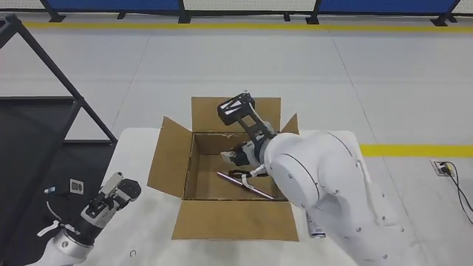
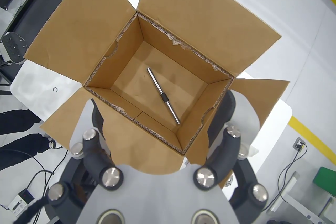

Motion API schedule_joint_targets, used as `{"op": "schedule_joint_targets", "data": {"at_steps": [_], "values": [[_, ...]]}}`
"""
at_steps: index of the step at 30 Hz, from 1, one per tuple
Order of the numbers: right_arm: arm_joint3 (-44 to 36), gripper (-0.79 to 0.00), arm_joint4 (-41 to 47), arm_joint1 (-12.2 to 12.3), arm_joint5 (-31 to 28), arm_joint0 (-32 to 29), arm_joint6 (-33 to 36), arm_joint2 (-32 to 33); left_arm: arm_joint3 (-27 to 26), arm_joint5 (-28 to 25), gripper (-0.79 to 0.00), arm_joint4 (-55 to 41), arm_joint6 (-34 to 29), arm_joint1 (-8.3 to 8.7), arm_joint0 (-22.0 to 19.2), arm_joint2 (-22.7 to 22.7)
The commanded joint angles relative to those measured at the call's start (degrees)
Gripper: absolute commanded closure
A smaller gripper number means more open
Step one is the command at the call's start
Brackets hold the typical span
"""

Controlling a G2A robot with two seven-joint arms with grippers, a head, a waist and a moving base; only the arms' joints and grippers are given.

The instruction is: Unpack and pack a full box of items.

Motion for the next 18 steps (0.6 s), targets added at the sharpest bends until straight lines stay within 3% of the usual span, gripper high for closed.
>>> {"op": "schedule_joint_targets", "data": {"at_steps": [1, 11, 18], "values": [[3.03, -0.785, 1.16, -0.41, -1.18, 0.99, -0.72, -1.29, 0.0, 0.29, -0.785, 0.12, -0.34, 0.05, -0.32, -0.06], [26.47, -0.785, 10.72, -5.62, -5.22, 15.07, 4.15, -12.23, 2.89, 1.41, -0.785, -3.84, -5.52, 0.6, -3.64, -2.15], [40.52, -0.785, 16.01, -8.95, -11.34, 19.4, -0.82, -16.51, 4.79, 2.4, -0.785, -5.96, -8.51, 1.0, -5.37, -3.49]]}}
